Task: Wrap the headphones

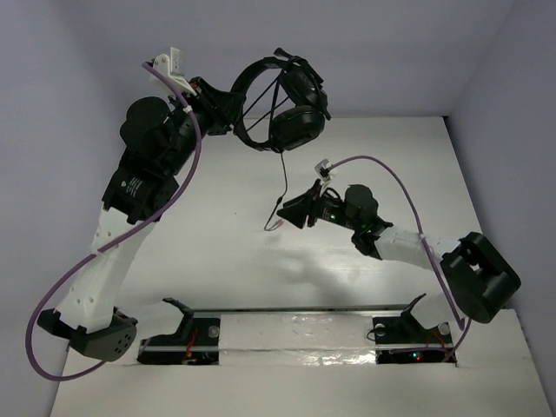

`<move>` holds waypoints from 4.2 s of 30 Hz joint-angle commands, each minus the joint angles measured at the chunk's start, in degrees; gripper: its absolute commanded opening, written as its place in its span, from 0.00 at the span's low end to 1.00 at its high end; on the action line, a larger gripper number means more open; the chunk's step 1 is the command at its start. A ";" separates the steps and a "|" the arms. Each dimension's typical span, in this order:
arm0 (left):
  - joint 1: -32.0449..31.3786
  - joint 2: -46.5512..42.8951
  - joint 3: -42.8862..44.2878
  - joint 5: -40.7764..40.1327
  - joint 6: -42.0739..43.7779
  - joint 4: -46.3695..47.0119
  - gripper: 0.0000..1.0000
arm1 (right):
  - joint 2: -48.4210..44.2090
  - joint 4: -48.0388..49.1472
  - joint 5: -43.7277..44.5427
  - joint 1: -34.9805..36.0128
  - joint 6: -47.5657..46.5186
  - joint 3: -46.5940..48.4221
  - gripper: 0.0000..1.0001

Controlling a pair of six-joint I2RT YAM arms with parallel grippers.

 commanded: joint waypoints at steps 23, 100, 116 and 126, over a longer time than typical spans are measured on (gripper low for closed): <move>0.21 0.11 4.69 0.74 -0.91 5.80 0.00 | -10.34 -14.89 30.20 0.39 -5.39 1.49 0.65; -2.51 14.44 -22.46 -42.06 18.08 18.99 0.00 | -18.87 -71.15 58.83 32.56 -10.82 29.42 0.00; -11.04 2.06 -33.80 -34.42 19.84 8.44 0.00 | -14.04 -56.39 66.95 23.51 -26.56 34.44 0.00; -12.35 1.52 -37.23 -32.40 20.54 5.80 0.00 | -11.84 -54.88 61.15 18.50 -29.90 40.51 0.00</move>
